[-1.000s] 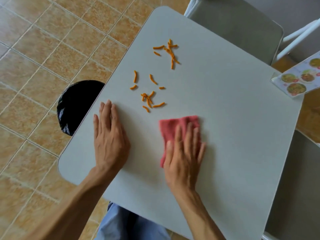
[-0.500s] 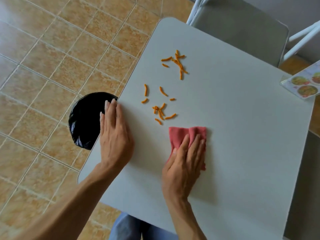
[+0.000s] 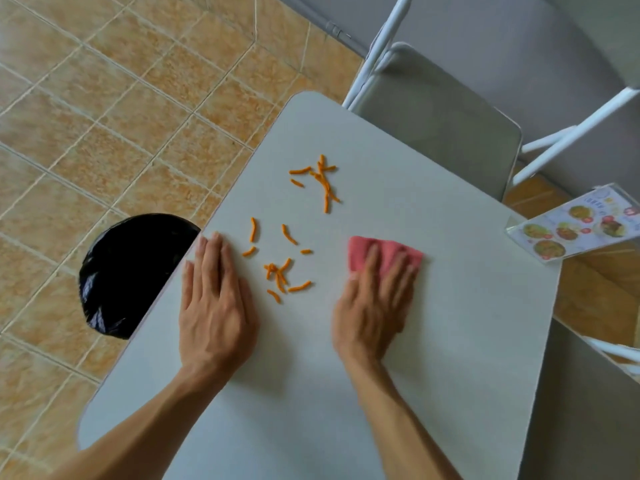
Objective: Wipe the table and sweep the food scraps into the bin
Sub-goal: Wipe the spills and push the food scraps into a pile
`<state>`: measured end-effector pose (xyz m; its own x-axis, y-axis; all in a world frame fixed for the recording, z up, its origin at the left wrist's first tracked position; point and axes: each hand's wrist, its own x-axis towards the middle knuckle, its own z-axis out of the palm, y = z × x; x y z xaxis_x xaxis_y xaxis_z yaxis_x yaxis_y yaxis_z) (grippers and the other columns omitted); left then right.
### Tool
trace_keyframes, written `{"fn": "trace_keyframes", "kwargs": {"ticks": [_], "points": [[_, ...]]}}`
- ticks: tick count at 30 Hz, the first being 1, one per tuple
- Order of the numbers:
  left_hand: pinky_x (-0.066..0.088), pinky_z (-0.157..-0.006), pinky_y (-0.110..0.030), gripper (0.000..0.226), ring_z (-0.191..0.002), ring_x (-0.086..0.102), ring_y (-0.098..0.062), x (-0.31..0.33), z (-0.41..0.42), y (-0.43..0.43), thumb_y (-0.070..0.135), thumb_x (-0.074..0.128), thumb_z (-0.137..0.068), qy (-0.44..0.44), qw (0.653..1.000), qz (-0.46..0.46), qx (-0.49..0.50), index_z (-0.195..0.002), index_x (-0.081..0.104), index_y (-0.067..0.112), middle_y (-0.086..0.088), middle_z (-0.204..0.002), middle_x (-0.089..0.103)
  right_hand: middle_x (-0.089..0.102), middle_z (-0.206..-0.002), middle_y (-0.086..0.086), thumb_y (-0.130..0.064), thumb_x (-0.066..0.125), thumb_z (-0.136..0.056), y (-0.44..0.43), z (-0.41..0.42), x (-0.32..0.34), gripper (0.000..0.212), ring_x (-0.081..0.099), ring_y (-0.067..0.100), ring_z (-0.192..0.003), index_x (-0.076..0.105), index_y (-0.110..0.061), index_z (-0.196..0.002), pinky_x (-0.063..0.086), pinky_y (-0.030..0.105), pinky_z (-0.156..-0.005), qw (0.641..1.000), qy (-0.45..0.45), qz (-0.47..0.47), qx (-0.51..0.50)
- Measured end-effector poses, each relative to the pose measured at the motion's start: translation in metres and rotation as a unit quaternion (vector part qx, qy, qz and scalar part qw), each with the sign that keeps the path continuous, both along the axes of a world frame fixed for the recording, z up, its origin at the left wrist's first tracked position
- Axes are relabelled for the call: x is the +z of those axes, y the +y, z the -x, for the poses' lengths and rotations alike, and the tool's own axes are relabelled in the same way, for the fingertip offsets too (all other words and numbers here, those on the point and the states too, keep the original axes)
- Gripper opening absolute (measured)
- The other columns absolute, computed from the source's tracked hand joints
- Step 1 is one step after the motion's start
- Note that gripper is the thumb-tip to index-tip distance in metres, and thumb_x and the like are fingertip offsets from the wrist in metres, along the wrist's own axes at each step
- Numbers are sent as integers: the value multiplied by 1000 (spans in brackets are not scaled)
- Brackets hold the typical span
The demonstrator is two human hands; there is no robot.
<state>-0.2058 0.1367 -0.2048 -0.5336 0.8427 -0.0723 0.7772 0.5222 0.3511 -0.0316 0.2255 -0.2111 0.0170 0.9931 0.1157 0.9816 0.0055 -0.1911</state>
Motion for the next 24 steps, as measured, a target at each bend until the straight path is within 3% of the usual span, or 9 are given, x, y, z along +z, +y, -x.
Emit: {"fn": "trace_keyframes", "kwargs": {"ticks": [4, 9, 14, 19, 24], "points": [[7, -125, -43, 60, -153, 8, -27, 3, -1, 2, 30, 22, -101, -1, 1000, 17, -4, -153, 23, -2, -17, -163, 18, 21, -169, 10, -38, 31, -105, -13, -2, 6, 59, 14, 30, -158, 30, -18, -160, 21, 49, -124, 986, -38, 50, 155], [8, -125, -43, 61, -154, 8, -25, 1, -1, 2, 31, 21, -101, 8, 1000, 22, -6, -153, 23, -1, -14, -164, 18, 27, -167, 13, -45, 26, -103, 82, -9, 2, 60, 20, 33, -156, 36, -22, -158, 26, 54, -121, 997, -21, 49, 57], [8, -124, -42, 61, -154, 7, -24, 0, -1, 3, 30, 23, -101, 15, 1000, 23, -2, -153, 21, -1, -13, -164, 17, 11, -171, 9, -45, 29, -105, 182, 33, 5, 55, 3, 29, -159, 28, -34, -160, 7, 50, -127, 993, 16, 99, 57], [12, -124, -44, 60, -154, 7, -23, 1, -1, 1, 29, 26, -101, 16, 1000, 24, 2, -153, 21, -1, -13, -164, 17, 14, -171, 5, -47, 25, -104, 186, 70, 5, 56, 5, 30, -159, 24, -38, -159, 6, 47, -127, 968, -30, 92, 231], [14, -123, -45, 59, -154, 9, -24, 1, -1, 2, 27, 29, -101, 16, 999, 28, 3, -153, 23, 0, -13, -163, 19, 20, -170, 7, -47, 24, -102, 145, 91, 3, 58, 9, 32, -158, 32, -35, -158, 9, 50, -126, 937, -3, 82, 339]]}}
